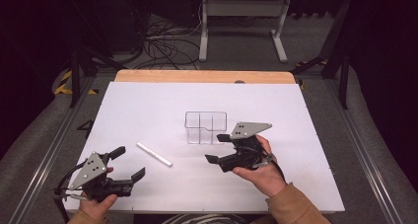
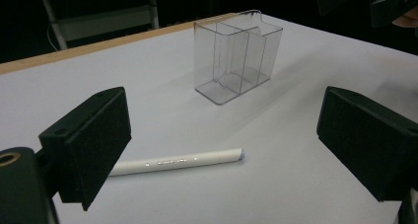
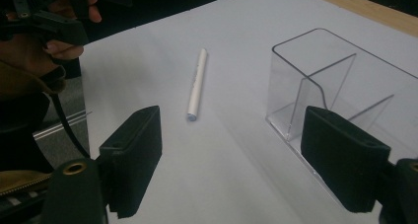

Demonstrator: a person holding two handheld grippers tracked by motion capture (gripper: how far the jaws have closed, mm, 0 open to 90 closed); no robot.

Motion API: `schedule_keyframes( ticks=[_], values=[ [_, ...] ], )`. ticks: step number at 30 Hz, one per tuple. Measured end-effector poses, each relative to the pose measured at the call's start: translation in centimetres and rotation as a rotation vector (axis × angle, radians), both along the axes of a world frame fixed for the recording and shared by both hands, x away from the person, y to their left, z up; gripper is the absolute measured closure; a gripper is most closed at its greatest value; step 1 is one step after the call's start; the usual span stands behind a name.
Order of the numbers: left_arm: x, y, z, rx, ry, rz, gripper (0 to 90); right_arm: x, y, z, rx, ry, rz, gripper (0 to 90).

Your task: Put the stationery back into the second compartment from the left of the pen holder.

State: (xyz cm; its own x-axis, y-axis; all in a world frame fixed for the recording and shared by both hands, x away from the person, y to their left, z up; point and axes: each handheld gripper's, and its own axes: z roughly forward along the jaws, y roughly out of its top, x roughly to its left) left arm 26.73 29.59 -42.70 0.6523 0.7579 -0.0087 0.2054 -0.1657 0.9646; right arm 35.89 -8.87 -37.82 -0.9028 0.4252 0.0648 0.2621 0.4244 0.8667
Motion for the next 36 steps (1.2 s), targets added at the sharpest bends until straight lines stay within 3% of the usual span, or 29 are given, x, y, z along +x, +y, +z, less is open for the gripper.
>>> schedule_keyframes(
  ticks=[6,16,22,36],
  values=[
    [0.0,0.2,0.1,-0.019,0.004,-0.004,7.2,0.5,2.2,0.2,-0.040,0.023,0.022,26.0],
    [-0.1,0.3,0.1,-0.010,-0.009,0.005,7.2,1.0,4.5,0.5,-0.062,0.023,0.029,28.0],
    [-0.2,0.5,0.0,-0.008,-0.008,0.009,7.2,1.0,6.1,0.4,-0.066,0.054,0.065,32.2],
    [-0.9,0.9,-0.3,-0.011,-0.005,0.029,7.1,2.2,11.3,-1.6,-0.131,0.124,0.061,42.1]
  ],
)
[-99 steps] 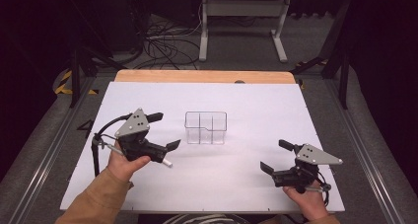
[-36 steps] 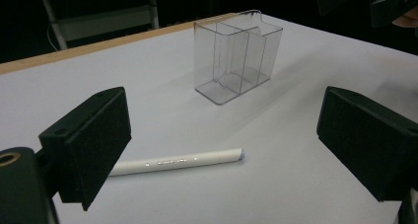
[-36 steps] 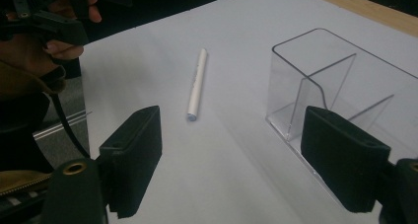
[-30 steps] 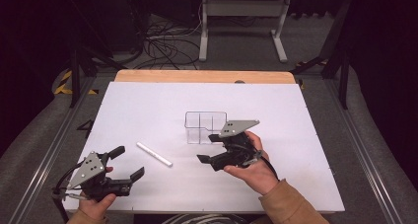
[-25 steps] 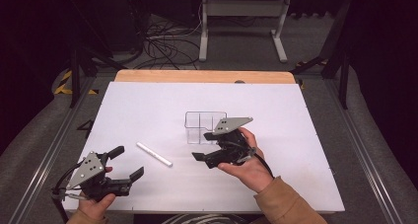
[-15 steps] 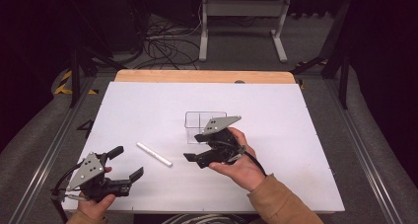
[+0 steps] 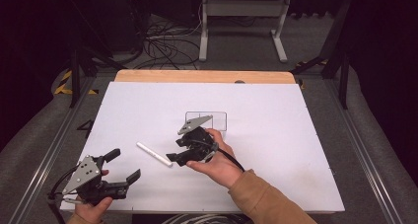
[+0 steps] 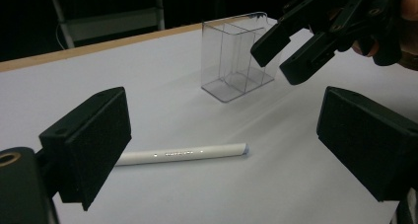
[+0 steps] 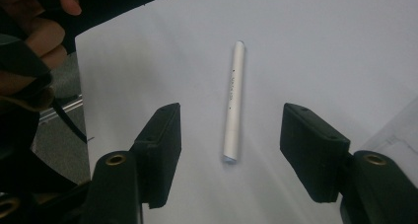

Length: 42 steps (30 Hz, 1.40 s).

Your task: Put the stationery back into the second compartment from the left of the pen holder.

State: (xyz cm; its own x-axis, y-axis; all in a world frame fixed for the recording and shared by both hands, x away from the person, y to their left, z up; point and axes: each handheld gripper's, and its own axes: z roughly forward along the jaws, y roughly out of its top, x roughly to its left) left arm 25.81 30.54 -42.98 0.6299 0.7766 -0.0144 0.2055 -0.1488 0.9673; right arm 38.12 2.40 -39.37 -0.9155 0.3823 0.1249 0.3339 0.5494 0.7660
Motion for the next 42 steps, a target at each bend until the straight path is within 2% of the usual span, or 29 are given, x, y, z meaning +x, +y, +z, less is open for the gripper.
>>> schedule_keyframes(
  ticks=[7,20,34,35,42],
  values=[
    [-0.2,0.1,-0.1,-0.001,0.002,0.011,7.1,0.7,2.1,-0.7,-0.033,0.022,0.004,43.7],
    [-0.2,0.2,-0.2,0.004,0.006,0.010,7.2,1.5,5.8,-2.1,-0.104,0.036,0.004,45.9],
    [-0.2,0.1,-0.3,0.013,0.006,0.004,7.2,2.6,7.9,-4.0,-0.145,0.051,-0.008,49.5],
    [-0.1,0.1,-0.3,0.015,0.005,0.004,7.2,2.6,8.1,-4.1,-0.142,0.062,-0.017,49.9],
    [-0.2,0.0,-0.3,0.015,0.007,0.005,7.2,2.9,8.9,-5.0,-0.166,0.048,-0.029,53.0]
  ],
)
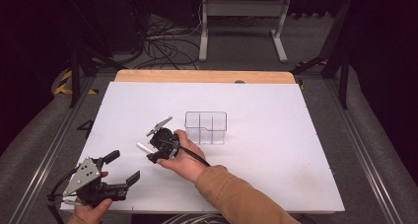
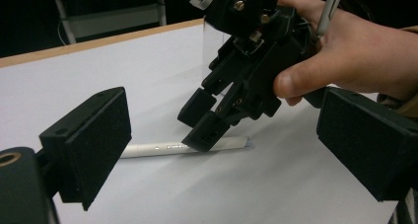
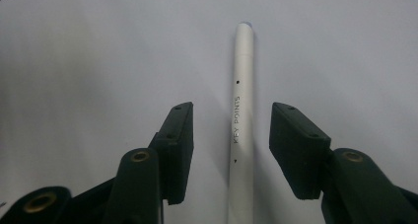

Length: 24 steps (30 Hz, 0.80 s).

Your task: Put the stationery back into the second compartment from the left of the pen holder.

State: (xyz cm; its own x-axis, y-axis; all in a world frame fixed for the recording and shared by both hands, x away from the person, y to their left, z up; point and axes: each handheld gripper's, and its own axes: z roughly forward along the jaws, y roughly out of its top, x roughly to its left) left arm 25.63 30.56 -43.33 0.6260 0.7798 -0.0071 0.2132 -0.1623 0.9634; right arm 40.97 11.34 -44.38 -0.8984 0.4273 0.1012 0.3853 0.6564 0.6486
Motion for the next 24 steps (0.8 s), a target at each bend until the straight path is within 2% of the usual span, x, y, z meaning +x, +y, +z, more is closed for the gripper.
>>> schedule_keyframes(
  ticks=[3,12,15,24],
  values=[
    [0.0,-0.1,0.0,0.000,0.001,-0.001,7.2,0.1,0.2,-0.3,-0.008,-0.018,-0.001,53.9],
    [0.0,-0.1,-0.1,0.002,0.005,-0.002,7.2,0.2,1.2,-0.8,-0.008,-0.016,-0.020,54.6],
    [0.0,-0.1,-0.2,0.000,0.005,-0.004,7.2,0.2,1.4,-1.0,-0.014,-0.029,-0.020,54.8],
    [0.0,0.0,-0.2,0.004,0.004,-0.004,7.2,0.1,2.0,-1.4,-0.023,-0.040,-0.030,61.6]
  ],
)
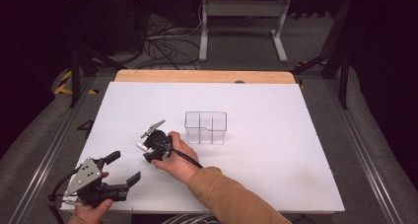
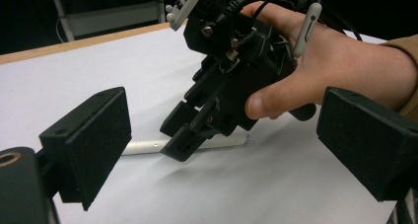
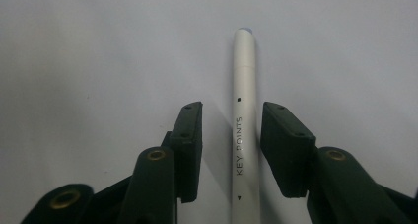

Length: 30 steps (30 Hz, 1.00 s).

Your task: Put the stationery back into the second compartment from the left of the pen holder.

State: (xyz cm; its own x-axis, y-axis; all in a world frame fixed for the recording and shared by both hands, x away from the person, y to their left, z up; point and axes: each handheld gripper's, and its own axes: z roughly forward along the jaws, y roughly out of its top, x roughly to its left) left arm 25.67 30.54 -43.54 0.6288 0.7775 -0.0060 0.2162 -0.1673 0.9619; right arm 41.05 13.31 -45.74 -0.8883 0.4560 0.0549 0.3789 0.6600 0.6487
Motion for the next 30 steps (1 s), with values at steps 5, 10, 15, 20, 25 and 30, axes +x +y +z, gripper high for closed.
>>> schedule_keyframes(
  ticks=[5,10,15,20,25,30],
  values=[
    [-0.01,0.05,-0.02,-0.002,0.003,0.002,7.2,-0.15,0.28,-0.19,-0.014,-0.003,-0.004,68.0],
    [-0.01,0.03,-0.05,-0.002,0.002,0.001,7.2,-0.20,0.54,-0.33,-0.031,-0.011,-0.020,71.6],
    [-0.01,0.04,-0.06,-0.002,0.004,0.001,7.2,-0.23,0.61,-0.31,-0.045,-0.023,-0.045,78.1],
    [0.00,0.03,-0.06,0.000,0.002,0.002,7.2,-0.37,0.73,-0.31,-0.048,-0.025,-0.062,78.8],
    [-0.02,0.07,-0.05,0.000,0.005,0.002,7.2,-0.45,0.80,-0.27,-0.049,-0.019,-0.080,79.2],
    [0.03,0.12,-0.06,0.001,-0.001,0.003,7.2,-0.47,0.71,-0.10,-0.034,-0.021,-0.090,79.3]
  ],
)
